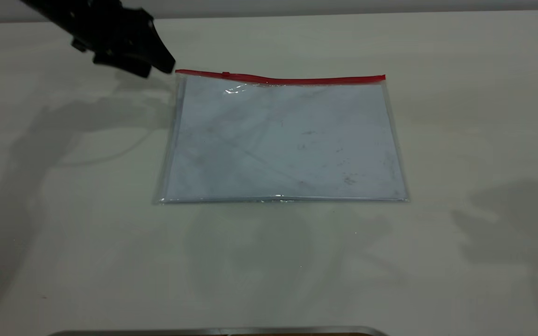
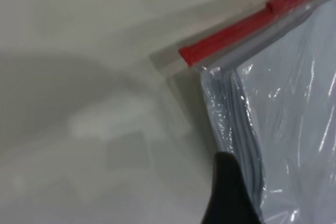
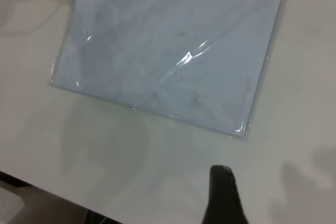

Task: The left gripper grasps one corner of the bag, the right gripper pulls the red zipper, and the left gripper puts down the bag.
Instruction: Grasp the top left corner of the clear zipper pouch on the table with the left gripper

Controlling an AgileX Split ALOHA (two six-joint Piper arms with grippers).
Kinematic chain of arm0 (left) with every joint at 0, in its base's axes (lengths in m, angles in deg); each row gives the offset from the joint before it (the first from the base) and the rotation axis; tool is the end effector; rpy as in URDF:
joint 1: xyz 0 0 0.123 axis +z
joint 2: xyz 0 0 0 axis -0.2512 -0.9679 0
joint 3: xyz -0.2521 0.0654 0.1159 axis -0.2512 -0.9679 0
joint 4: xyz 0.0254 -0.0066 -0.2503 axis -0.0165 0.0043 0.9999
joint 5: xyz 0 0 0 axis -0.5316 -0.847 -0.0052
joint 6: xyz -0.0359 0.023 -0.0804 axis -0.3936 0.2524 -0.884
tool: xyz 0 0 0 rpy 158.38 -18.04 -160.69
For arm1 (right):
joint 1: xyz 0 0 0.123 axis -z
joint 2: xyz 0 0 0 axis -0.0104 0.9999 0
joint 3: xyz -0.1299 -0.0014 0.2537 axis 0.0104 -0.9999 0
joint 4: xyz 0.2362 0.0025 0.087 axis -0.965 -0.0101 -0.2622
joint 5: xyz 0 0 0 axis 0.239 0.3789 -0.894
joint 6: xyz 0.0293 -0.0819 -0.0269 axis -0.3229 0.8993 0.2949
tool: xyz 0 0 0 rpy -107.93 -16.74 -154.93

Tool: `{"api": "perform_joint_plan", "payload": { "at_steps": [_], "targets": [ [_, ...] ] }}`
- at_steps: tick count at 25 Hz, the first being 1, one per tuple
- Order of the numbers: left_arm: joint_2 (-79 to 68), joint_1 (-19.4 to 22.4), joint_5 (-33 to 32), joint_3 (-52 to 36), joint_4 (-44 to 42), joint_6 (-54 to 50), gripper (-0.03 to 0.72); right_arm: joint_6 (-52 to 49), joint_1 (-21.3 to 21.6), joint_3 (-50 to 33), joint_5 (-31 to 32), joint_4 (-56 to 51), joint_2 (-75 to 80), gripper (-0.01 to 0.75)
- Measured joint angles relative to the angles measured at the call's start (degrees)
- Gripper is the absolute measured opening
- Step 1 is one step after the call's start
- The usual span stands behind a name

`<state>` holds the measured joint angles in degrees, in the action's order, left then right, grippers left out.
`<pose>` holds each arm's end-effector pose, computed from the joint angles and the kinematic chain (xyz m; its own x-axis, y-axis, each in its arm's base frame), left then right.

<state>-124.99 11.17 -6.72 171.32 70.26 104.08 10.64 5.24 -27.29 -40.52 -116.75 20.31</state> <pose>0.4728 -0.0702 0.0423 -0.8618 0.1946 -0.4684 0.3838 0.8540 -0.3513 0.2350 0.0219 0.2210 -0.8258 -0.0301 -0.5631 -0.2528 0.9124 0.3218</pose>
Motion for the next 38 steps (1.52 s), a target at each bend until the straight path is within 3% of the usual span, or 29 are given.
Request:
{"api": "perform_joint_plan", "payload": {
  "at_steps": [8,16,26,30,34,35,38],
  "targets": [
    [-4.18,-0.06,0.62,0.06,9.76,10.19,0.565,0.08,0.0,0.0,-0.17,-1.06,0.24,0.574],
    [-6.98,-0.06,3.34,0.13,13.39,11.47,0.565,0.13,0.0,0.0,-0.21,-1.53,0.28,0.574],
    [-9.44,-0.23,-0.53,0.13,26.53,21.14,0.546,0.19,0.0,0.0,-0.47,-1.59,0.28,0.574],
    [-9.93,-0.27,-3.31,0.51,27.62,23.32,0.38,0.31,0.0,0.0,-1.16,-1.59,0.28,0.574],
    [-9.93,-0.27,-5.29,1.02,27.33,27.09,0.092,2.72,0.0,0.0,-2.5,-1.9,0.28,0.574],
    [-9.93,-0.27,-6.03,1.55,26.92,28.47,0.059,3.74,0.0,0.0,-2.72,-2.28,0.28,0.574],
    [-9.97,-0.27,-10.76,4.93,25.19,32.76,0.052,8.09,0.0,0.0,-3.28,-4.68,0.28,0.574]
  ]
}}
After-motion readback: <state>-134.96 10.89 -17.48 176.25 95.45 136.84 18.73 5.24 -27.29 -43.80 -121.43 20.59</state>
